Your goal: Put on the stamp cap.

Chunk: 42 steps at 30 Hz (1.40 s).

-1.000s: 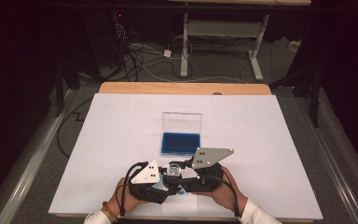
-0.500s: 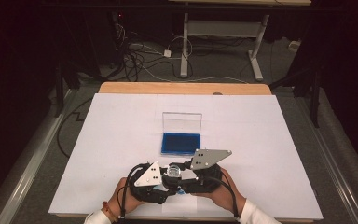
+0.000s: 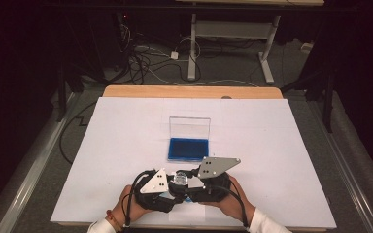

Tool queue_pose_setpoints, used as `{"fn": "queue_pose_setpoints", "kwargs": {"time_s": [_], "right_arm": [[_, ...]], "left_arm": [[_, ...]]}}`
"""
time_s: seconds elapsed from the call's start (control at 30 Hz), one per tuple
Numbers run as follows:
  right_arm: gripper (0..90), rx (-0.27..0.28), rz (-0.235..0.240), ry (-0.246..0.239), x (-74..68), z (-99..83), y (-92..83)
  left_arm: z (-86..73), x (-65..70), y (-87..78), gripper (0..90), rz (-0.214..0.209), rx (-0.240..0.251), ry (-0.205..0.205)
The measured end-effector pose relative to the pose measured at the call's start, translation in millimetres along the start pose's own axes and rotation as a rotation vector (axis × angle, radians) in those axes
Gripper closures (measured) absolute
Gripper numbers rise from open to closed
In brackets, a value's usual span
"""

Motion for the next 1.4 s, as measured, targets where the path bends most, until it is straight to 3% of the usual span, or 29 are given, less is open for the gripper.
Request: {"fn": "queue_pose_setpoints", "kwargs": {"time_s": [0.27,0.53,0.7,0.97,1.17,1.4], "right_arm": [[56.7,-0.012,0.003,-0.002,0.1,-1.8,0.7],[56.5,-0.018,-0.001,0.009,0.2,-1.3,0.6],[56.6,-0.010,-0.005,0.032,1.0,-0.9,-0.2],[56.6,-0.013,-0.013,0.026,0.9,-0.6,-1.4],[56.6,0.003,-0.014,0.032,1.9,3.1,-3.4],[56.6,0.000,-0.016,0.031,2.4,3.1,-4.4]], "left_arm": [[-2.1,-1.1,-0.8,36.0,0.009,-0.011,0.023],[-2.4,-0.2,-0.2,35.8,-0.006,0.001,0.008],[-2.2,-0.1,1.2,35.5,0.008,0.009,0.008],[-2.3,0.1,2.9,35.3,0.024,0.014,0.014],[-8.8,-0.6,6.7,32.9,0.029,-0.019,0.022],[-8.6,-1.9,7.7,31.9,0.040,-0.015,0.019]]}}
Point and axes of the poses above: each handheld gripper's, and its own axes: y roughly forward along the jaws, z roughly out of its top, x roughly to its right, the point moved 9 cm from there along y, roughly forward along the jaws, and after that the axes turned 14 degrees about x, right-handed, at the moved point
